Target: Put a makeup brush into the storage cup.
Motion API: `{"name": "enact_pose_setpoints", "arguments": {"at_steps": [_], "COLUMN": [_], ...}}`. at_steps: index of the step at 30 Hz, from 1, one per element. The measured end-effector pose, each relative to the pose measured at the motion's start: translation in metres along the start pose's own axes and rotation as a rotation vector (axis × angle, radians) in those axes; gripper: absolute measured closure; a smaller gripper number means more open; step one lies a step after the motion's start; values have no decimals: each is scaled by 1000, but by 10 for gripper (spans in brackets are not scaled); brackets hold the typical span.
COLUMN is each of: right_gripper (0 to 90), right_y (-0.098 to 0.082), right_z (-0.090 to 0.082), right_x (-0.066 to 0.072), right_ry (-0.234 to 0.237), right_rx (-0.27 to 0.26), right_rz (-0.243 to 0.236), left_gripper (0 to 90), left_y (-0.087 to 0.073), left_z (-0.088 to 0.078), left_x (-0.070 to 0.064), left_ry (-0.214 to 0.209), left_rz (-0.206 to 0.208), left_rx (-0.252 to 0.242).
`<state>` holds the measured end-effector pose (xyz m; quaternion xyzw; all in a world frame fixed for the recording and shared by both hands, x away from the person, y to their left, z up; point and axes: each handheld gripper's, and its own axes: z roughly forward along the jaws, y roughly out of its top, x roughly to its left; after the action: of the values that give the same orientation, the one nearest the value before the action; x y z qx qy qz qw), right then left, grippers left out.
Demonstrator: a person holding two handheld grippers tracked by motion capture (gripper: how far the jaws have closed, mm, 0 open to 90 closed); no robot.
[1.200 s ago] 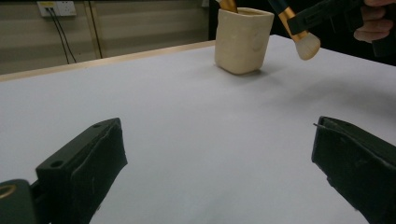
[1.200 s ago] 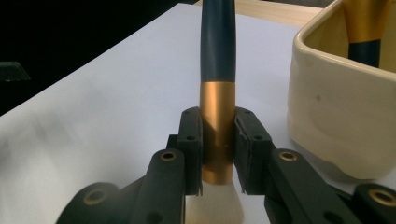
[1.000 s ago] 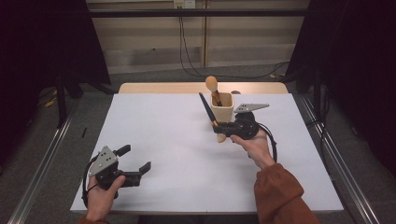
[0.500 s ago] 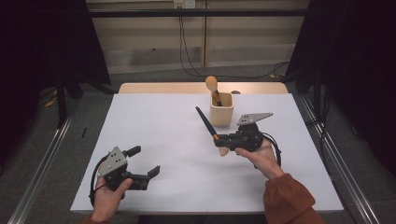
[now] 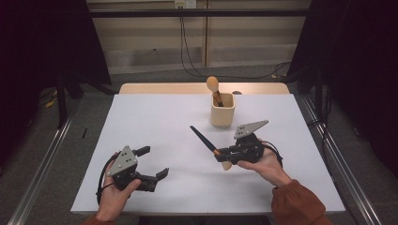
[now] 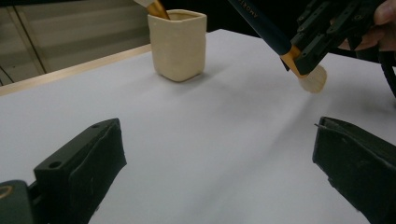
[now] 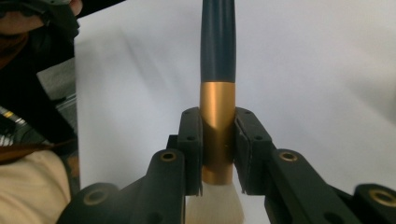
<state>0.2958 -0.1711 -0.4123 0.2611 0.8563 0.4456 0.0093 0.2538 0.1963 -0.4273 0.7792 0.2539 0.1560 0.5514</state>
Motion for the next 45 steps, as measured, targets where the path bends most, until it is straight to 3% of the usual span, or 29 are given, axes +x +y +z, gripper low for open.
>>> {"name": "enact_pose_setpoints", "arguments": {"at_steps": [8,13,23,30,38,45], "right_gripper": [742,742,742,742,742,742], "right_y": [3,9,12,14,19,24], "right_z": [11,18,31,38,42,47], "right_x": [12,20,27,33,38,40], "right_ry": [45,70,109,144,149,147], "right_rx": [86,139,277,363,437,496], "right_rz": [-58,-111,-172,-214,-258,-291], "left_gripper": [21,22,26,35,36,40], "left_y": [2,2,5,11,19,20], "left_z": [3,5,11,15,24,33], "left_x": [-2,-4,-2,-4,-9,-11], "left_ry": [-54,-65,-97,-168,-207,-241], "left_rz": [1,17,29,29,63,85], "left_rx": [40,72,128,184,231,301]}}
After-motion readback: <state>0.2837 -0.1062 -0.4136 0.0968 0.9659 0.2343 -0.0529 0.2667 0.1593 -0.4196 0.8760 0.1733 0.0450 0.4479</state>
